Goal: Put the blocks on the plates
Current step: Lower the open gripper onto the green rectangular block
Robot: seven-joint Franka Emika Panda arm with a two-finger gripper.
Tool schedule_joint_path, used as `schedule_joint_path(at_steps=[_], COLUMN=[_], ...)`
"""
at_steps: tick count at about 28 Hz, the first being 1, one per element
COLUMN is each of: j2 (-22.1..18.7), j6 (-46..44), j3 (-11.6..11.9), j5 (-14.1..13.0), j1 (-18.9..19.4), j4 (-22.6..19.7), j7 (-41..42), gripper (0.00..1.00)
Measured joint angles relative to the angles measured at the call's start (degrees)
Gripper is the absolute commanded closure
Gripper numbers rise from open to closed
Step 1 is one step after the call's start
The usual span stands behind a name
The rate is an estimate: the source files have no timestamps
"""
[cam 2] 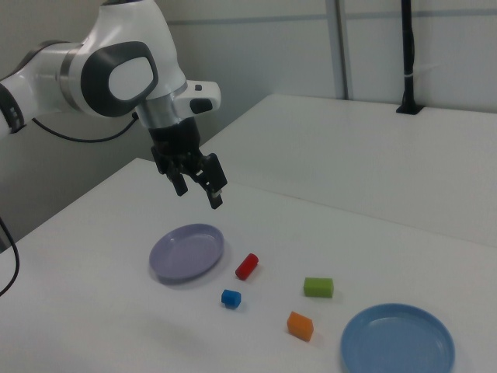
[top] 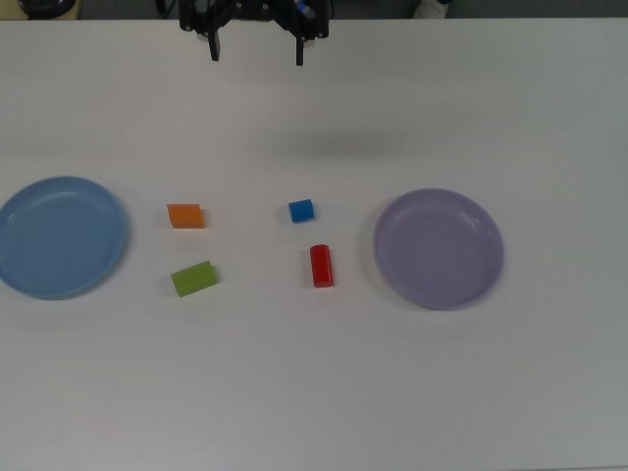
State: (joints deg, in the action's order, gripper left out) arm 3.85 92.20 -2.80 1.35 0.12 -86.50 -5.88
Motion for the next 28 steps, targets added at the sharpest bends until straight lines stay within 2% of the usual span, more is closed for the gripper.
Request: schedule_joint_path(at_steps=[6,17,28], j2=[1.14,7.9,13.82], j6=[0.0,1.13,10.66], j3=[-0.03,0.03,0.17], j5=[0.03,0.38,0.38], j1=[-0.01,-1.03,-4.42], j4=[-0.2,-0.2,-0.24], j7=[1.26,10.42,18.42], gripper=[0.0,0.0,0.0])
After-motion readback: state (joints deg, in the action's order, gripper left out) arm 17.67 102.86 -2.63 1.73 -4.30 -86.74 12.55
